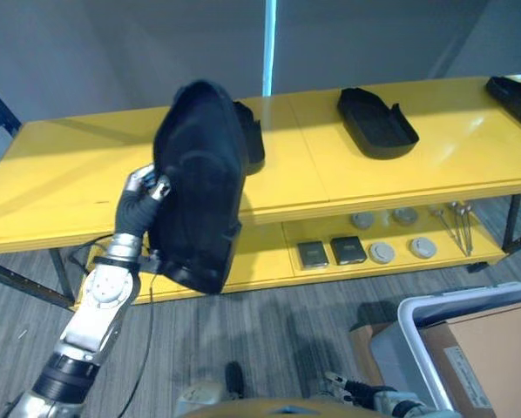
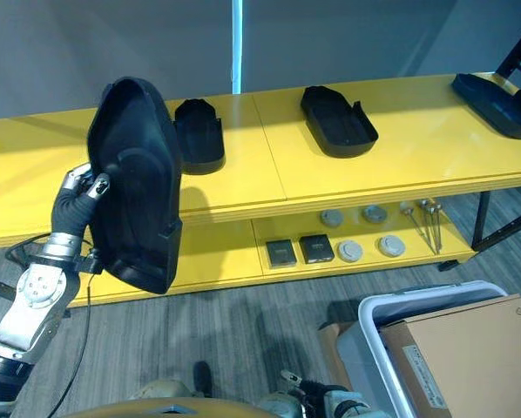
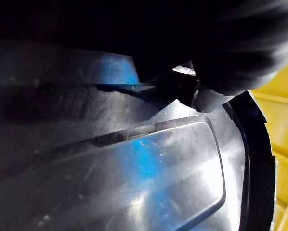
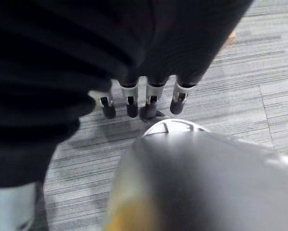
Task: Move parts from the plastic box to the shelf.
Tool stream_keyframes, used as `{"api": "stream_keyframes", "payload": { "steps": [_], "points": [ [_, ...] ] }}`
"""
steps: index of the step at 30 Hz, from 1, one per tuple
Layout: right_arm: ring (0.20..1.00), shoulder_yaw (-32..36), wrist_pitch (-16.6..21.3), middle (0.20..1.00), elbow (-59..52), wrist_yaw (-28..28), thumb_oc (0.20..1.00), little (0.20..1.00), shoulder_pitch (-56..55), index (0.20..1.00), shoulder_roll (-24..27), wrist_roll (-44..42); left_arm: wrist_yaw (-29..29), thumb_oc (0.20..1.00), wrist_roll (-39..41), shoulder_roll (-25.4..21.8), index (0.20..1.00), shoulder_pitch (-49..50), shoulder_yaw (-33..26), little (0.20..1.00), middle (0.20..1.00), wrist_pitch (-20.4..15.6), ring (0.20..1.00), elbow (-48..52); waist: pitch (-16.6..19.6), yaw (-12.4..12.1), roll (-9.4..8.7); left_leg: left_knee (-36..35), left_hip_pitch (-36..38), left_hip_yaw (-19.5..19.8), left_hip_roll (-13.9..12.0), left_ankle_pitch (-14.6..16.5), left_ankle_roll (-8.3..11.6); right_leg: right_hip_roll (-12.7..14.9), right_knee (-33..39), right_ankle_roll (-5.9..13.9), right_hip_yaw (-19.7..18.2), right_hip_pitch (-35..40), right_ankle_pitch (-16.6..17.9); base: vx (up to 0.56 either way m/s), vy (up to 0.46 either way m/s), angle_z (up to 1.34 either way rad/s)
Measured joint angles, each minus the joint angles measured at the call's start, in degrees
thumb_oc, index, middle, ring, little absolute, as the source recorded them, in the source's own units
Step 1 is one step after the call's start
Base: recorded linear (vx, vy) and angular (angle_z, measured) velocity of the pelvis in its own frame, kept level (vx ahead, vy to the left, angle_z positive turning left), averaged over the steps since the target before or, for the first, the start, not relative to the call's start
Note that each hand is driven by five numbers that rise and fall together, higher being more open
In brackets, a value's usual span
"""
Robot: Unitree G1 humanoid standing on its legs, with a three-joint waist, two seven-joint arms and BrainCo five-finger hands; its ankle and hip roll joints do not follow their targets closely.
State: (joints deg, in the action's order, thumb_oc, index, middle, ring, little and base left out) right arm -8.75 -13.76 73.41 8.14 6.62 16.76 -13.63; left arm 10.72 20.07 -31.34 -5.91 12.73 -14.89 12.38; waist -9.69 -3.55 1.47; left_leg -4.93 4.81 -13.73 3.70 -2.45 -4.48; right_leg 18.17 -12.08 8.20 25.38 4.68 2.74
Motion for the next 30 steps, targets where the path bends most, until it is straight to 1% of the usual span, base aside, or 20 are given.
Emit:
{"api": "stream_keyframes", "payload": {
  "steps": [1, 2, 3, 6, 8, 9, 10, 12, 13, 14, 15, 16, 18, 19, 20, 22, 24, 26, 29, 30],
  "points": [
    [1.0, -0.1, -0.06, 1.0, 0.05, 0.01, 1.0, 1.0, -0.89, 1.0, 0.57, 0.0, 0.06, 0.2, 0.0, 0.46, 0.2, -0.5, 1.09, 0.2, 0.2, -0.01, 0.2, -0.01, 0.15, 1.04, 0.38, -0.01, 0.82, 1.93, -0.13, -0.32, -1.05, -0.06, -4.99, -0.11, -2.6, -2.13, -0.55, 0.06, 0.179, 0.74],
    [1.0, -0.14, 0.94, 1.0, -0.3, 0.13, 1.0, 1.0, -1.93, 1.0, 0.65, -0.16, 0.2, 0.2, 0.02, 1.35, 0.2, -2.55, 3.4, 0.2, 0.2, -0.09, 0.2, -0.9, 0.2, 3.38, 0.59, 0.3, 0.91, 4.99, -1.29, -0.94, -1.32, -4.08, -9.64, 0.96, -11.0, -5.82, -6.78, 0.06, 0.126, 0.85],
    [1.0, -0.26, 1.29, 1.0, -0.48, 0.16, 1.0, 1.0, -1.87, 1.0, 0.29, -0.13, 0.19, 0.2, 0.02, 1.19, 0.2, -3.43, 3.95, 0.2, 0.2, -0.13, 0.2, -1.61, 0.31, 4.09, 0.29, 0.11, 0.4, 6.07, -1.29, -1.15, -1.15, -6.12, -9.1, 1.12, -13.26, -7.24, -7.81, 0.06, 0.085, 0.89],
    [1.0, -1.06, 2.6, 1.0, -0.35, 0.37, 1.0, 1.0, -2.91, 1.0, -0.53, 0.03, 0.52, 0.2, 0.1, 1.92, 0.2, -4.16, 4.33, 0.2, 0.2, -0.13, 0.2, -3.78, 0.92, 5.07, -2.1, -0.03, -0.98, 7.65, -0.11, -1.28, -1.08, -12.0, -2.82, -1.07, -14.93, -11.03, -7.45, 0.13, 0.027, 0.44],
    [1.0, -1.86, 3.61, 1.0, -0.03, 0.64, 1.0, 1.0, -4.34, 1.0, -0.6, 0.0, 0.48, 0.2, -0.01, 2.97, 0.2, -4.2, 5.02, 0.2, 0.2, -0.13, 0.2, -4.07, 0.9, 6.2, -2.0, -0.02, -1.63, 10.76, 0.12, -1.28, -1.07, -14.89, 0.95, -1.22, -18.37, -10.61, -7.32, 0.1, -0.045, 0.9],
    [1.0, -1.84, 3.65, 1.0, 0.14, 1.16, 1.0, 1.0, -5.22, 1.0, -0.48, 0.01, 0.3, 0.2, -0.05, 3.2, 0.2, -4.13, 5.29, 0.2, 0.2, -0.21, 0.2, -3.88, 1.21, 6.92, -2.7, -0.01, -2.06, 12.16, 0.79, -1.3, -1.04, -15.75, 3.45, -2.87, -19.88, -10.38, -5.82, 0.03, -0.039, 0.99],
    [1.0, -1.87, 3.65, 1.0, 0.1, 1.41, 1.0, 1.0, -5.34, 1.0, -0.29, 0.21, 0.35, 0.2, -0.32, 3.17, 0.2, -3.89, 5.27, 0.2, 0.2, -0.19, 0.2, -3.9, 1.02, 6.8, -2.31, 0.0, -2.38, 12.05, 0.89, -1.34, -0.98, -15.85, 4.15, -4.85, -19.85, -9.97, -4.35, 0.02, -0.022, 0.7],
    [1.0, -2.12, 3.6, 1.0, -0.07, 1.42, 1.0, 1.0, -5.25, 1.0, 0.36, 0.61, 0.49, 0.2, -0.89, 3.19, 0.2, -3.73, 5.24, 0.2, 0.2, -0.19, 0.2, -3.89, 0.55, 6.57, -1.2, 0.49, -2.84, 12.08, 0.63, -1.65, -0.33, -16.5, 5.56, -6.33, -19.85, -9.22, -2.43, 0.0, 0.031, 0.28],
    [1.0, -2.91, 3.58, 1.0, -0.4, 1.65, 1.0, 1.0, -5.07, 1.0, 1.18, 1.33, 0.58, 0.2, -1.12, 3.15, 0.2, -3.65, 5.18, 0.2, 0.2, -0.2, 0.2, -3.87, 0.15, 6.32, -0.48, 3.11, -4.15, 11.82, 0.35, -2.26, 2.01, -16.57, 6.45, -7.18, -18.96, -8.59, -1.18, -0.01, 0.075, 0.31],
    [1.0, -3.25, 3.44, 1.0, 0.04, 1.63, 1.0, 1.0, -4.1, 1.0, 1.36, 3.38, 1.11, 0.2, -1.06, 3.18, 0.2, -3.45, 5.28, 0.2, 0.2, -0.13, 0.2, -4.03, -0.92, 5.65, -1.13, 14.53, -9.12, 10.77, 0.86, -0.28, 7.21, -15.11, 6.02, -8.14, -18.22, -8.56, -1.54, 0.02, 0.104, 0.22],
    [1.0, -3.49, 3.36, 1.0, 0.88, 1.4, 1.0, 1.0, -2.99, 1.0, 1.44, 4.35, 1.2, 0.2, -0.9, 3.13, 0.2, -3.63, 5.21, 0.2, 0.2, -0.1, 0.2, -4.13, -2.03, 4.87, -1.91, 24.55, -14.14, 10.3, 1.21, -0.82, 8.02, -14.19, 3.84, -9.48, -18.8, -9.43, -2.65, 0.05, 0.151, 0.13],
    [1.0, -4.35, 3.72, 1.0, 2.54, 0.84, 1.0, 1.0, -1.65, 1.0, 1.7, 4.31, 1.35, 0.2, 0.05, 3.2, 0.2, -3.91, 5.63, 0.2, 0.2, -0.07, 0.2, -4.7, -3.33, 4.2, -2.68, 36.01, -20.27, 10.9, 1.47, -3.58, 12.28, -13.17, 2.46, -9.54, -19.2, -9.08, -3.5, 0.14, 0.292, 0.04],
    [1.0, -4.22, 4.0, 1.0, 4.35, -1.24, 1.0, 1.0, -0.42, 1.0, 2.54, 1.76, 1.22, 0.2, 1.13, 3.56, 0.2, -3.8, 6.66, 0.2, 0.2, -0.02, 0.2, -5.92, -3.97, 2.86, -2.73, 41.48, -24.46, 12.09, -0.1, -2.75, 11.5, -12.92, 4.47, -9.15, -19.17, -7.07, -3.54, 0.22, 0.499, -0.31],
    [1.0, -0.84, 3.31, 1.0, 3.77, -0.96, 1.0, 1.0, 1.13, 1.0, 2.9, -1.91, 1.37, 0.2, 1.12, 3.21, 0.2, -1.4, 4.6, 0.2, 0.2, -0.13, 0.2, -5.99, -3.51, 2.03, -2.57, 33.56, -21.73, 9.97, -4.83, 0.26, 7.88, -13.46, 6.76, -7.83, -19.07, -6.32, -3.28, 0.24, 0.549, -1.15],
    [1.0, -0.05, 3.8, 1.0, 1.11, -0.85, 1.0, 1.0, 1.95, 1.0, 3.31, -3.39, 1.54, 0.2, 1.15, 3.08, 0.2, -0.36, 2.83, 0.2, 0.2, -0.11, 0.2, -6.06, -3.48, 2.19, -2.47, 26.21, -18.31, 10.59, -8.07, 1.14, 7.14, -13.72, 8.51, -7.23, -19.13, -5.92, -2.19, 0.22, 0.482, -1.27],
    [1.0, -0.18, 4.07, 1.0, -0.18, -0.71, 1.0, 1.0, 3.29, 1.0, 3.86, -3.62, 1.46, 0.2, 1.14, 3.51, 0.2, -2.27, 2.34, 0.2, 0.2, -0.1, 0.2, -8.62, -2.56, 6.02, -1.28, 12.9, -13.04, 14.02, -13.54, 0.01, 9.97, -14.54, 13.17, -5.95, -18.49, -4.19, -0.49, 0.19, 0.534, -0.45],
    [1.0, -0.74, 4.8, 1.0, 1.75, -0.72, 1.0, 1.0, 1.38, 1.0, 4.7, -3.84, 1.31, 0.2, 0.99, 6.38, 0.2, -4.79, 3.3, 0.2, 0.2, -0.29, 0.2, -12.39, -2.03, 6.57, -0.16, 2.73, -6.78, 16.91, -17.9, -1.72, 12.85, -14.37, 12.39, -5.43, -20.75, -4.87, 0.44, 0.18, 0.671, -0.2],
    [1.0, 0.78, 4.88, 1.0, 1.3, -1.06, 1.0, 1.0, 0.61, 1.0, 5.01, -6.78, 1.25, 0.2, 0.51, 6.19, 0.2, -4.21, 3.31, 0.2, 0.2, -0.26, 0.2, -12.36, -1.87, 6.29, 0.13, 0.67, -3.9, 15.83, -18.67, -1.75, 12.79, -13.2, 13.03, -4.71, -22.07, -4.66, 0.63, 0.16, 0.447, -0.35],
    [1.0, 3.73, 4.52, 1.0, 0.03, -1.72, 1.0, 1.0, -0.96, 1.0, 5.93, -8.67, 1.05, 0.2, -0.11, 5.03, 0.2, -4.24, 3.32, 0.2, 0.2, -0.26, 0.2, -11.25, -1.14, 6.76, 1.72, 0.78, -0.57, 15.47, -15.63, -1.88, 12.18, -10.88, 13.28, -2.25, -23.26, -4.65, 1.9, 0.17, 0.259, -0.14],
    [1.0, 4.98, 4.61, 1.0, -0.03, -2.15, 1.0, 1.0, -1.66, 1.0, 5.87, -8.68, 1.12, 0.2, -0.18, 4.3, 0.2, -4.49, 3.3, 0.2, 0.2, -0.28, 0.2, -10.74, -1.03, 6.71, 2.15, 0.09, 0.93, 15.2, -14.39, -2.24, 14.49, -9.71, 12.85, -1.2, -23.33, -4.81, 2.8, 0.14, 0.174, -0.24]
  ]
}}
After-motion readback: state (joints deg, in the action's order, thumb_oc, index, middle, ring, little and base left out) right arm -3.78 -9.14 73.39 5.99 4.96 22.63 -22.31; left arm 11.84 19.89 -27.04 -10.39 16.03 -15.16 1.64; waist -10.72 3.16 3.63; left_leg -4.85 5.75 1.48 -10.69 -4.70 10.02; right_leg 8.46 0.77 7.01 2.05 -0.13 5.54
